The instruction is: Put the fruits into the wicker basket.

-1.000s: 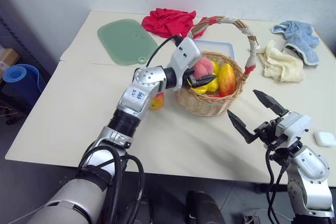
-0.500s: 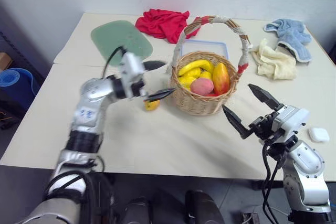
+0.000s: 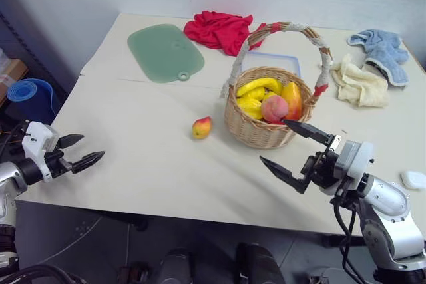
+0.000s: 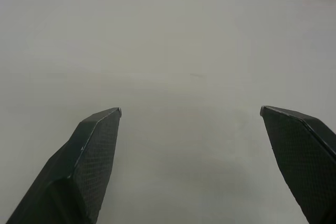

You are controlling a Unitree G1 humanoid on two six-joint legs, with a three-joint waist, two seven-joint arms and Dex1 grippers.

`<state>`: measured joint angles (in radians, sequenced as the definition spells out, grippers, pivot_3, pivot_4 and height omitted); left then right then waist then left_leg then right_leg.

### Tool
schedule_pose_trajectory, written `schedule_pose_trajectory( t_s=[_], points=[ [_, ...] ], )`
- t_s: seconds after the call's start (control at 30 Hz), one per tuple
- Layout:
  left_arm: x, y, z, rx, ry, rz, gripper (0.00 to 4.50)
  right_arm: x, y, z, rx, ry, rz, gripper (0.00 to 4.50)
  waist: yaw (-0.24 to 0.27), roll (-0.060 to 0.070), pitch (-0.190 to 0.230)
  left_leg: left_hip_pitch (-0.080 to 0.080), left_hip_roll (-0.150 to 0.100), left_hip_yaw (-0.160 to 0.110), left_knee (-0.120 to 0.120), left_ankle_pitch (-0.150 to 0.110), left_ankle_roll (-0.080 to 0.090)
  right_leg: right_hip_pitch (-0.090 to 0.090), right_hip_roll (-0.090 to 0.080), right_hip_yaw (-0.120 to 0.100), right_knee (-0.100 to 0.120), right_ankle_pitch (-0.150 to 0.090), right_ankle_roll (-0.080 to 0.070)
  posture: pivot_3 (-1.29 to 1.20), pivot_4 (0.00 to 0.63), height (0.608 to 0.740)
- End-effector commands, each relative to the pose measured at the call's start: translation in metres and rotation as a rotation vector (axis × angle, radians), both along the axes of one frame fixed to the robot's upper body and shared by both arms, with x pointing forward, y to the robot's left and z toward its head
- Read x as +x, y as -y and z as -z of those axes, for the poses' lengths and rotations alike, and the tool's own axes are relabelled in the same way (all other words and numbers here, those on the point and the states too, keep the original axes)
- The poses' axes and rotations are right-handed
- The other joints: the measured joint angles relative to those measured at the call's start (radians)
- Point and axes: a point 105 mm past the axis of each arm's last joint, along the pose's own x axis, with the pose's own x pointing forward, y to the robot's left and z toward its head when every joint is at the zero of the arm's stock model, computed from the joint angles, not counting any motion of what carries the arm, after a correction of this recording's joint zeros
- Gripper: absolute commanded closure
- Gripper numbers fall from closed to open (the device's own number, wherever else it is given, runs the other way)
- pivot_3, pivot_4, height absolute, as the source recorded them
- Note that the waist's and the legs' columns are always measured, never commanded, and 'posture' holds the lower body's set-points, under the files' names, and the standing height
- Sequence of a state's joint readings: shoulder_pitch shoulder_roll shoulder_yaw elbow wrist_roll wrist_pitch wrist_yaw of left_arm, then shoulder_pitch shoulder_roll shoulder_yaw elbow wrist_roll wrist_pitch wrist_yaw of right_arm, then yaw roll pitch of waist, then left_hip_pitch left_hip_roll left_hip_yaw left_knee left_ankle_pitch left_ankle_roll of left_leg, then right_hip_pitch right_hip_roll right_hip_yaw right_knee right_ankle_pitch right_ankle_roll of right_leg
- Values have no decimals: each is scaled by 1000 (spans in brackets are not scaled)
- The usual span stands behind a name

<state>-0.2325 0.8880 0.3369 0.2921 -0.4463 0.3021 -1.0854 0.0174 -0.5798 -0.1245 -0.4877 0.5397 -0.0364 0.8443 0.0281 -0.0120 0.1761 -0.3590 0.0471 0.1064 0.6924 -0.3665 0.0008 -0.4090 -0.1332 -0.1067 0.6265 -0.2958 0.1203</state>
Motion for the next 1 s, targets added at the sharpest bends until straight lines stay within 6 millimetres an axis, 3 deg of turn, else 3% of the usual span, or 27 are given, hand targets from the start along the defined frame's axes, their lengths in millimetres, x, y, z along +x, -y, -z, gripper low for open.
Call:
schedule_pose_trajectory(
  t_s=[0.03, 0.2, 0.33, 0.47, 0.67, 0.73, 0.87, 1.0],
  points=[
    [12, 75, -20, -33, 42, 274, 41, -5, 4, -11, 16, 27, 8, 0, 2, 0, 0, 0, -1, 0, 1, 0, 0, 0, 0, 0, 0, 0, 0, 0, 150, 740],
    [64, 155, -23, -22, 119, 348, 41, -2, 8, -13, 12, 29, 37, 0, -2, 0, 0, -2, -2, 6, 5, 0, 0, 1, 2, 0, 0, 0, 0, 0, 150, 740],
    [86, 201, 2, 54, 96, 407, 41, -3, 10, -11, 17, 18, 57, 0, -14, -1, -1, -1, -1, 10, 4, 0, 0, -1, 3, 0, -1, 0, 0, 0, 150, 740],
    [102, 203, 22, 192, 73, 366, 212, -8, 15, -9, 28, 21, 103, 0, -26, -1, 0, 0, -1, 11, 1, 0, 0, -2, 3, 0, -2, 0, 0, 0, 150, 740],
    [99, 192, 17, 170, 119, 375, 1833, -13, 20, -7, 36, 25, 158, 0, -28, -2, 0, 0, -1, 12, 1, 0, 0, -2, 3, 0, -2, 0, 0, 0, 150, 740],
    [96, 192, 12, 140, 153, 391, 2157, -14, 21, -7, 39, 29, 167, 0, -27, -2, 0, 0, -1, 12, 2, 0, 0, -2, 3, 0, -2, 0, 0, 0, 150, 740],
    [50, 218, -50, -97, 273, 707, 2164, -14, 27, -8, 50, 28, 216, 0, -22, -2, 1, -2, 0, 11, 3, 0, 0, -3, 2, 0, -2, 0, 0, 0, 150, 740],
    [75, 269, -115, -155, 345, 615, 2165, -10, 38, -12, 119, 42, 294, 0, 11, -2, 1, -11, -1, 4, 12, 0, 0, -3, 3, -3, -3, 0, 1, 0, 150, 740]
  ],
)
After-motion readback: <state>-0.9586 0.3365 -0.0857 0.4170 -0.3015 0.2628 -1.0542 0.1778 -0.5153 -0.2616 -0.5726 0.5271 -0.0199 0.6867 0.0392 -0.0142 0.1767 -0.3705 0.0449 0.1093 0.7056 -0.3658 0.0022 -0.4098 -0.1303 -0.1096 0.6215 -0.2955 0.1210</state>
